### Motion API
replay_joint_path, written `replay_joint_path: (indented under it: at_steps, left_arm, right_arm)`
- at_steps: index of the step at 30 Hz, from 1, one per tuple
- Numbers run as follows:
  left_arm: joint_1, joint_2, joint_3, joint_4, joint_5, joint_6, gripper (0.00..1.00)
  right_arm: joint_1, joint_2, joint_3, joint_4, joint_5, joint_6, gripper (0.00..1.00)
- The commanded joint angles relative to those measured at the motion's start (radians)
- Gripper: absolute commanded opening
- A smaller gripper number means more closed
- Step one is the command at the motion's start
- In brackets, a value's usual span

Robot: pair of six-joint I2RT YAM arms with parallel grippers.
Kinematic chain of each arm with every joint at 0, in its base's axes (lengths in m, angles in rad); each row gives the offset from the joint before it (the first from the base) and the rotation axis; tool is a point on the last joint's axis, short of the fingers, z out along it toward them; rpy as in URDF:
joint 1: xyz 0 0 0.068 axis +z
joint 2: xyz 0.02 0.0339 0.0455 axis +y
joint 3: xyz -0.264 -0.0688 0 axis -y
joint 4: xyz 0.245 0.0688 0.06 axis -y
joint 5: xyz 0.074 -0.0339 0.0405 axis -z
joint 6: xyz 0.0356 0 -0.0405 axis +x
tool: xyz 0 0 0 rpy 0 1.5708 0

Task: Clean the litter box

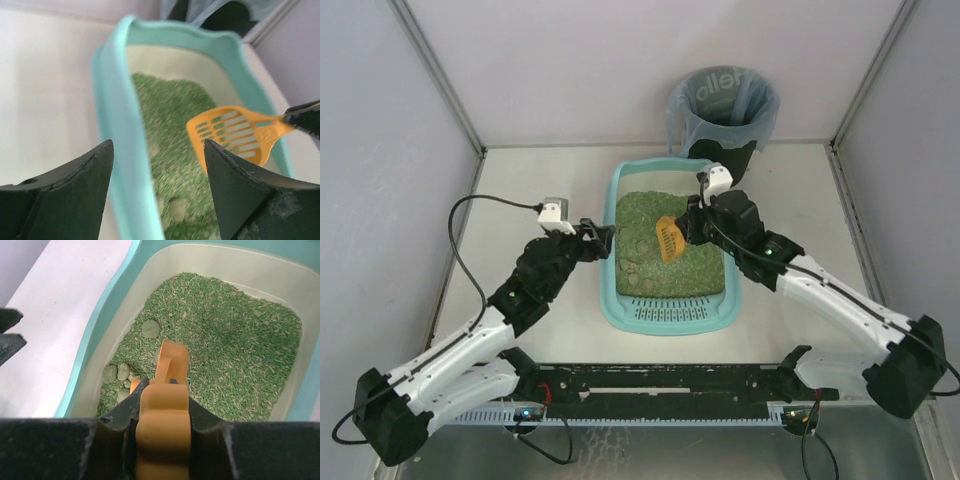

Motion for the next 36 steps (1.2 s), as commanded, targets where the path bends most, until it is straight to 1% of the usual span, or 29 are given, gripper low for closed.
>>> replay_joint_path:
  at_steps: [1, 4, 7, 13, 17, 20, 24, 31, 36]
  left_arm:
    - [0.049, -0.085, 0.053, -0.324, -0.055, -0.162, 0.77]
    - [0.070, -0.141, 0.064, -0.412, -0.087, -0.159, 0.78]
    - [0.092, -0.172, 0.086, -0.477, -0.090, -0.146, 0.80]
    - [0.101, -0.172, 0.121, -0.534, -0.090, -0.123, 0.80]
    - [0.101, -0.158, 0.136, -0.551, -0.084, -0.109, 0.80]
    - [0.102, -0.158, 0.143, -0.557, -0.084, -0.103, 0.80]
    - [0.103, -0.157, 0.139, -0.554, -0.092, -0.102, 0.80]
    - [0.104, -0.139, 0.146, -0.554, -0.085, -0.101, 0.80]
    - [0.105, -0.134, 0.150, -0.554, -0.081, -0.091, 0.80]
  right_arm:
    - [-0.060, 0.102, 0.045, 0.134, -0.094, 0.041, 0.00]
    - [-0.092, 0.198, 0.073, 0.160, -0.104, 0.050, 0.00]
    - [-0.123, 0.280, 0.094, 0.189, -0.115, 0.065, 0.00]
    - [-0.157, 0.420, 0.151, 0.237, -0.131, 0.078, 0.00]
    - [-0.162, 0.498, 0.206, 0.189, -0.110, 0.101, 0.00]
    - [-0.161, 0.549, 0.226, 0.130, -0.128, 0.133, 0.00]
    - [-0.140, 0.591, 0.226, 0.091, -0.180, 0.176, 0.00]
    - [-0.088, 0.572, 0.133, 0.184, -0.340, 0.285, 0.00]
    - [-0.076, 0.524, 0.051, 0.251, -0.413, 0.355, 0.00]
